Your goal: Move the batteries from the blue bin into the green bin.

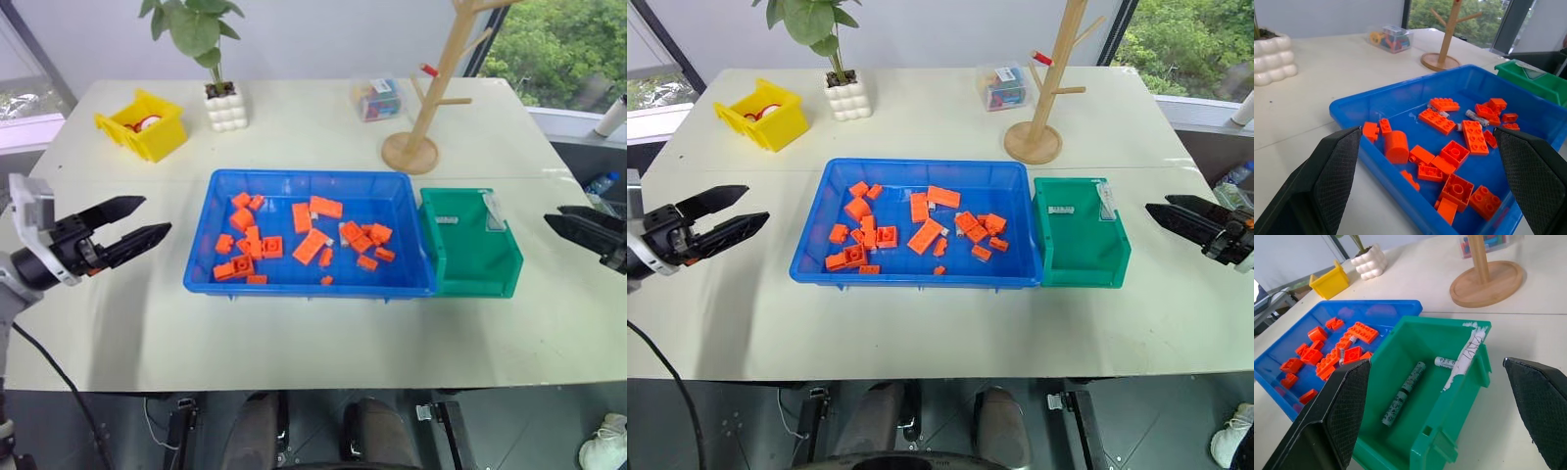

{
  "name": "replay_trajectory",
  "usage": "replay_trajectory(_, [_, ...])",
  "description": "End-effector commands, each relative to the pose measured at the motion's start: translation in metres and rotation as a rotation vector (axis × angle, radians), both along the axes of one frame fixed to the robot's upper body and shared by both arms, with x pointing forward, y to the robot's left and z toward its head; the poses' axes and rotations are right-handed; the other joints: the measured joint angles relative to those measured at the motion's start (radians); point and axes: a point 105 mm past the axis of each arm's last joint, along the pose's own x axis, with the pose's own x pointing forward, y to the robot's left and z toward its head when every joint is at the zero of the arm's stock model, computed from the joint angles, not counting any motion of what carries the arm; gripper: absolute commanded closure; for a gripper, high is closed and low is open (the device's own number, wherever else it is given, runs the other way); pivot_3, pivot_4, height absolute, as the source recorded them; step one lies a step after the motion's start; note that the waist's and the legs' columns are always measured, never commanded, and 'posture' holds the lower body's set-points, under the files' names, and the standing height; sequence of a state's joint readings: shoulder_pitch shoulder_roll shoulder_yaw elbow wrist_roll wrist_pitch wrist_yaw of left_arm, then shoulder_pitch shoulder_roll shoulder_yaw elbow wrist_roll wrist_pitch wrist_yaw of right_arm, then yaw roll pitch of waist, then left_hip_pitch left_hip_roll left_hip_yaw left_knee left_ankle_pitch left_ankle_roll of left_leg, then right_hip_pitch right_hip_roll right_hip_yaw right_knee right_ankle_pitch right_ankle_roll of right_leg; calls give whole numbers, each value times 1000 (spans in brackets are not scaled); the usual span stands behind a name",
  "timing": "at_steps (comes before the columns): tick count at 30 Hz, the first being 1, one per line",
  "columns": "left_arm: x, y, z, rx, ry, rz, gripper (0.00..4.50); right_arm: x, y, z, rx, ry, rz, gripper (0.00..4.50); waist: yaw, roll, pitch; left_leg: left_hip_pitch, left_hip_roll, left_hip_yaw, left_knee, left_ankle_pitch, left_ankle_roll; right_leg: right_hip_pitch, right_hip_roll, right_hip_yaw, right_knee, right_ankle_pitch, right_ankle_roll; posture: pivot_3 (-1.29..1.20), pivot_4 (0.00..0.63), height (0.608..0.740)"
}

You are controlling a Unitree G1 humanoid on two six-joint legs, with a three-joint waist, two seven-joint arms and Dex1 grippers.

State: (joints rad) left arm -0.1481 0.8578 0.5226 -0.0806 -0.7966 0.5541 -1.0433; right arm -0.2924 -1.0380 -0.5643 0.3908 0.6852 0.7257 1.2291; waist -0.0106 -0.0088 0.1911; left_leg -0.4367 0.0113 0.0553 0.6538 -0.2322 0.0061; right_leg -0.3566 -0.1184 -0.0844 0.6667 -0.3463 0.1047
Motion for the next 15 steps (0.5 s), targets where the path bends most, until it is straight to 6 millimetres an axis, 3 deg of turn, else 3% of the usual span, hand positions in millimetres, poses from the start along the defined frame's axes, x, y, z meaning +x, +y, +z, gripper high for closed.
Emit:
replay_trajectory(1, [0,-3,1,39,-36,-7,0,-3,3,13,4,-58,11,44,0,0,0,0,0,0,0,0,0,0,0,0,0,0,0,0,150,739])
replay_trajectory(15, [8,-18,-8,42,-22,-54,0,4,7,8,1,-66,4,44,2,0,0,0,0,0,0,0,0,0,0,0,0,0,0,0,150,739])
